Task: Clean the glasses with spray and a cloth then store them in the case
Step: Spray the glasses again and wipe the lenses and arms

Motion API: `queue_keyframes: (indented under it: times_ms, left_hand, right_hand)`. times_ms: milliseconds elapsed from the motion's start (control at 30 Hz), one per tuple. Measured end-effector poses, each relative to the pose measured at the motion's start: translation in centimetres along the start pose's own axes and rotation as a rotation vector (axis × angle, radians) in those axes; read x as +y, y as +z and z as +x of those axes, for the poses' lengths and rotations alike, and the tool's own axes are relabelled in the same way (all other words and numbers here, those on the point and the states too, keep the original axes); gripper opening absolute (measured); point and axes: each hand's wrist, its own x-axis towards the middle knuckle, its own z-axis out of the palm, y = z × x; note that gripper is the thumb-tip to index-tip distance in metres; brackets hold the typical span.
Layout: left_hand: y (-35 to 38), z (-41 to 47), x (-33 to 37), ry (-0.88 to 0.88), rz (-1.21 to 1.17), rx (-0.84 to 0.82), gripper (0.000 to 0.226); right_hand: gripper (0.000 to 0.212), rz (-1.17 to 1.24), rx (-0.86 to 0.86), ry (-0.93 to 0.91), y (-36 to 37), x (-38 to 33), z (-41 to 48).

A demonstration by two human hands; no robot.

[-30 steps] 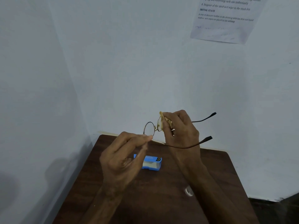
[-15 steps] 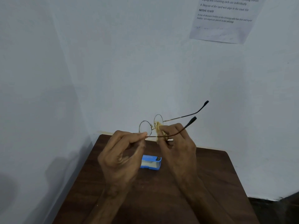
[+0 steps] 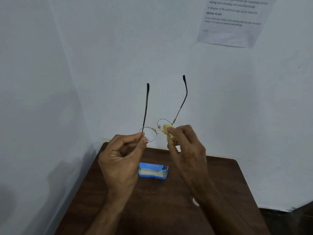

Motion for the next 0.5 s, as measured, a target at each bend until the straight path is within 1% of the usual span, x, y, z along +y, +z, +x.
queue_keyframes:
  times_ms: [67,200,333,433,500]
  left_hand:
    - [0.1,0.1,0.0,-0.069,-0.056,0.005,0.025]
    - [0.1,0.2,0.3,-0.178,-0.158,0.006,0.029]
    - [0.0,0.7,0.0,-0.272,-0.202,-0.01,0.026]
    - [-0.1,0.9,0.0,-0.32,-0.25,-0.04,0.023]
    - [-0.2,1.0,-0.1,-0.351,-0.272,-0.064,0.022]
  right_hand:
    - [0.023,-0.021,-0.012,-0.048,-0.1,0.0,0.0]
    - [0.024,-0.019,0.042,0.039,-0.1,1.1,1.1]
    - [0.025,-0.04,-0.053,-0.097,-0.2,0.4,0.7]
    - [0.025,-0.031,-0.036,-0.041,-0.3,1.4,1.4]
    - [0.028,-0.034,-0.073,-0.049,-0.3,1.5,1.7]
